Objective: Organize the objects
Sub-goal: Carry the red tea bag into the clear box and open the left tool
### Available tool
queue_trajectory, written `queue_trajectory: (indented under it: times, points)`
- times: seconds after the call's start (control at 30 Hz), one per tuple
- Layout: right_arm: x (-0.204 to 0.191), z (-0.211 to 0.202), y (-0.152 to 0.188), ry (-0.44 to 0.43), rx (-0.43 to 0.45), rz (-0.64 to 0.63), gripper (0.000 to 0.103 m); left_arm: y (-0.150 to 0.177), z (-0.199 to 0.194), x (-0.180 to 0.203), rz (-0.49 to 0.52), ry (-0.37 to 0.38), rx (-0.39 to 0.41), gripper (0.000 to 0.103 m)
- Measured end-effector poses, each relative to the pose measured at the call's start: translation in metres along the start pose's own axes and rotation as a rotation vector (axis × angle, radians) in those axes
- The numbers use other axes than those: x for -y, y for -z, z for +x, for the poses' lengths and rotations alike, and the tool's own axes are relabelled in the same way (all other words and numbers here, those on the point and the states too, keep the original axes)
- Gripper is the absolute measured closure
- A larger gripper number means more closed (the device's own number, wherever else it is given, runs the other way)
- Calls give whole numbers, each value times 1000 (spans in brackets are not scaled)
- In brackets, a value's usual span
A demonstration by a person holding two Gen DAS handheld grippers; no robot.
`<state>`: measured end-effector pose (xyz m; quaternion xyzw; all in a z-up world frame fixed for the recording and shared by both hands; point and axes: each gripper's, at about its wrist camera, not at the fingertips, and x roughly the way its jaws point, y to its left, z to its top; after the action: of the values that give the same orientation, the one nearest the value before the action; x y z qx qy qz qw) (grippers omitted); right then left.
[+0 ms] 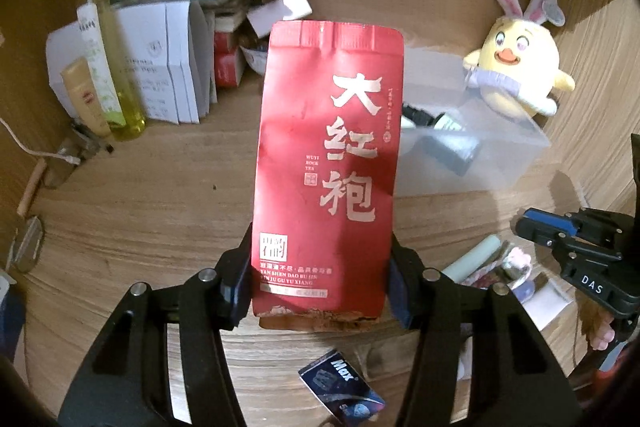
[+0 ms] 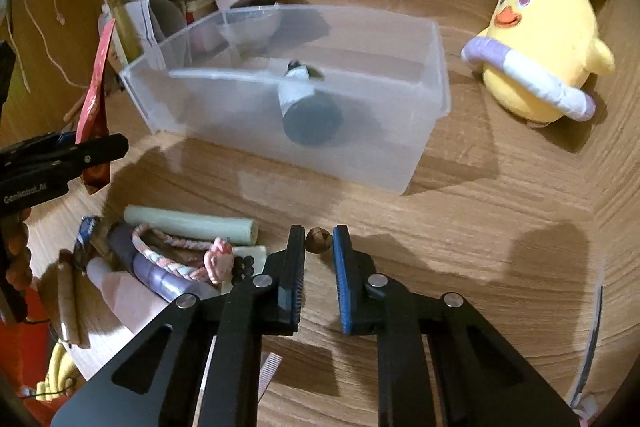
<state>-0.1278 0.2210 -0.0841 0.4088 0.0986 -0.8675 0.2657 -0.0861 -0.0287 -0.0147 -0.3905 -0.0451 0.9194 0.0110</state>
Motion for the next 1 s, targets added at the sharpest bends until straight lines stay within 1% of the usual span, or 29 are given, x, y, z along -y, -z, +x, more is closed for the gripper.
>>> queue_trajectory:
  times: [0.27, 0.47, 0.83, 1.0]
  points:
    - [1, -22, -12, 1, 73, 12, 90, -15, -18, 5, 11, 9, 65, 48]
    - [0, -32, -25, -3, 123, 21, 90, -35, -28, 12, 20, 18, 120, 48]
    - [1, -46, -55, 5, 213, 23, 90, -64, -24, 16, 33, 30, 145, 48]
    - [3, -45, -68, 19, 233, 17, 90, -75, -18, 18, 36, 42, 149, 48]
